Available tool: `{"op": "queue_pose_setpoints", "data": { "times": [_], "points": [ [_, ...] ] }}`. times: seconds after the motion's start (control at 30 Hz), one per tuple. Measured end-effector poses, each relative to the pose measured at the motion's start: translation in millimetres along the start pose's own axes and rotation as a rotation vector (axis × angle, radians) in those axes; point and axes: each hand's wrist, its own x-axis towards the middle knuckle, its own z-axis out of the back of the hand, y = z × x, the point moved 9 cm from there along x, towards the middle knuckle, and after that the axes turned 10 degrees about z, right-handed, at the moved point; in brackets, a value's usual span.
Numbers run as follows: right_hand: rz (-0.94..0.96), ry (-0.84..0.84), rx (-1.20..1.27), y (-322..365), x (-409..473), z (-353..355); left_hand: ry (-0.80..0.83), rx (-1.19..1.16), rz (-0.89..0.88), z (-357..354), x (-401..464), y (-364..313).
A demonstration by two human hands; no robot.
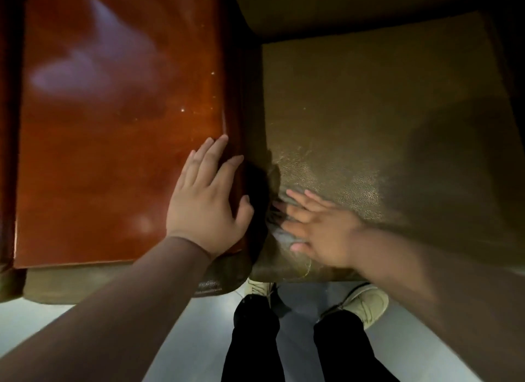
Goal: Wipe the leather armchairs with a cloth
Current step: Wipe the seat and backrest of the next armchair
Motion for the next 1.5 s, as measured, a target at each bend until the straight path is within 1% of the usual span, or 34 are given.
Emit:
{"op": "queue_pose_setpoints", "data": {
  "times": [0.07, 0.1, 0.13, 0.23, 0.27, 0.3, 0.33, 0.4, 0.5, 0.53, 0.57, 0.63, 0.67, 0.73, 0.77, 0.83, 0.87, 0.9, 0.93, 1.0, 1.03, 1.07, 1.1, 1.13, 1.17, 1.23, 1.27, 1.3, 1.33, 1.37, 1.4, 1.43, 1.47, 1.5],
  "points": [
    [0.028, -0.082, -0.117, -37, 12, 23, -0.063, -0.015, 0.016, 3, 1, 2],
    [-0.045, -0.152, -0.155, -69, 23, 39, -0.084, -0.021, 0.015, 1, 2, 3],
    [-0.179, -0.214, -0.148, -108, 31, 57, -0.100, -0.032, 0.010, 2, 3, 3],
    [-0.612, -0.272, 0.051, -206, 46, 96, -0.119, -0.058, 0.013, -3, 3, 3],
    [-0.692, -0.288, 0.074, -218, 56, 99, -0.119, -0.060, 0.017, -6, 3, 6],
    [-0.687, -0.278, 0.067, -217, 69, 97, -0.121, -0.062, 0.019, -7, 3, 9],
    [-0.604, -0.271, 0.049, -201, 81, 95, -0.123, -0.064, 0.017, -9, 3, 10],
    [-0.323, -0.244, -0.016, -132, 98, 73, -0.115, -0.060, 0.021, -8, 4, 13],
    [0.041, -0.178, -0.128, -3, 58, 13, -0.079, -0.036, 0.028, -5, 6, 7],
    [0.119, -0.175, -0.089, 25, 38, -3, -0.070, -0.029, 0.029, -5, 5, 9],
    [0.157, -0.179, -0.041, 37, 19, -18, -0.069, -0.030, 0.026, -4, 5, 10],
    [0.105, -0.219, -0.057, 22, -13, -34, -0.086, -0.048, 0.020, -3, 2, 13],
    [0.007, -0.269, -0.056, -1, -26, -35, -0.096, -0.056, 0.017, -3, 0, 14],
    [-0.308, -0.429, 0.017, -50, -55, -24, -0.092, -0.063, 0.010, -5, -1, 14],
    [-0.493, -0.481, 0.054, -63, -68, -20, -0.074, -0.054, 0.011, -7, 0, 15],
    [-0.796, -0.490, 0.154, -55, -75, -25, -0.037, -0.034, 0.034, -11, -2, 19],
    [-0.889, -0.501, 0.182, -36, -73, -27, -0.024, -0.033, 0.036, -11, -3, 20],
    [-0.889, -0.508, 0.181, -14, -60, -29, -0.018, -0.034, 0.039, -10, -2, 20],
    [-0.807, -0.510, 0.158, 12, -44, -31, -0.015, -0.037, 0.034, -9, -1, 19],
    [-0.487, -0.483, 0.077, 62, -11, -47, -0.020, -0.036, 0.037, -6, 0, 21],
    [-0.362, -0.473, 0.052, 72, -14, -57, -0.021, -0.044, 0.029, -7, 1, 18],
    [-0.308, -0.473, 0.035, 66, -27, -69, -0.021, -0.050, 0.025, -7, 1, 18],
    [-0.343, -0.480, 0.030, 51, -48, -82, -0.025, -0.056, 0.021, -8, 1, 16],
    [-0.465, -0.519, 0.025, 29, -77, -91, -0.033, -0.059, 0.018, -8, 1, 16],
    [-0.664, -0.575, 0.050, 5, -112, -97, -0.039, -0.062, 0.017, -9, 1, 15],
    [-1.094, -0.680, 0.268, -22, -175, -109, -0.039, -0.061, 0.018, -10, 0, 16],
    [-1.240, -0.731, 0.380, -23, -183, -110, -0.036, -0.053, 0.020, -10, 1, 16],
    [-1.325, -0.744, 0.432, -19, -174, -104, -0.026, -0.041, 0.027, -11, 1, 17],
    [-1.344, -0.720, 0.425, -9, -154, -93, -0.016, -0.031, 0.034, -12, 0, 18],
    [-1.278, -0.683, 0.365, 5, -125, -76, -0.012, -0.032, 0.033, -11, -1, 18],
    [-1.115, -0.640, 0.273, 22, -86, -61, -0.012, -0.041, 0.029, -11, -2, 19],
    [-0.902, -0.588, 0.175, 43, -45, -49, -0.016, -0.051, 0.019, -9, -2, 16],
    [-0.684, -0.492, 0.123, 68, -10, -42, -0.019, -0.056, 0.009, -8, -3, 13],
    [-0.509, -0.403, 0.092, 85, 11, -44, -0.023, -0.059, 0.002, -8, -3, 10]
  ]
}}
